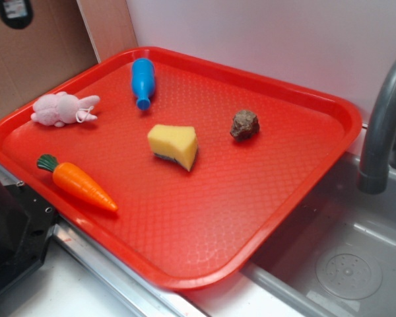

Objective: Grab the pink bunny.

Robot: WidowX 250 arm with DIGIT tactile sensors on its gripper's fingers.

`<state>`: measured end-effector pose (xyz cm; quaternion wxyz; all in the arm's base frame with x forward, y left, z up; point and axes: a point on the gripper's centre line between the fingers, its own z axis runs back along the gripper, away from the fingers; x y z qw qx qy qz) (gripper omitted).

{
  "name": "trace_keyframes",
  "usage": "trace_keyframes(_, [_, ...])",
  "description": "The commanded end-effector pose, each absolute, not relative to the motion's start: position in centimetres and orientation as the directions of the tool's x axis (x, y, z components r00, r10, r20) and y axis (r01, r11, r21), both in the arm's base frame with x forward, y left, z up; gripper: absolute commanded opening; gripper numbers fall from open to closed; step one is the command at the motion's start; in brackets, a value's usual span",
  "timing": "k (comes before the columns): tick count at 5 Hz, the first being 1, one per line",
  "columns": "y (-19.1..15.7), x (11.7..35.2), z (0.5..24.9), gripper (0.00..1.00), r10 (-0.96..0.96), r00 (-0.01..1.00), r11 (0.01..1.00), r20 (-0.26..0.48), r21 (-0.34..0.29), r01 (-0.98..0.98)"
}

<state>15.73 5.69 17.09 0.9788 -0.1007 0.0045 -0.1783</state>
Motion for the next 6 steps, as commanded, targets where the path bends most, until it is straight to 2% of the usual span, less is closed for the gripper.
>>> trace_keyframes(1, [10.0,17.1,12.2,1.00,-0.558,0.830,0.825,0.028,-0.086,0.558])
trace_keyframes(2, [11.2,17.9,10.1,1.00,-0.692,0.722,0.720,-0.009,-0.077,0.689])
trace_keyframes(3, [11.8,19.6,8.7,1.00,-0.741,0.669,0.671,-0.051,-0.015,0.741])
trace_keyframes(4, [12.5,19.7,5.7,1.00,-0.718,0.694,0.694,-0.057,0.025,0.719])
trace_keyframes(5, [12.4,20.0,2.8,1.00,-0.734,0.669,0.675,-0.115,-0.027,0.737])
trace_keyframes(6, [12.2,19.6,1.6,0.00,-0.710,0.689,0.700,-0.144,-0.039,0.713])
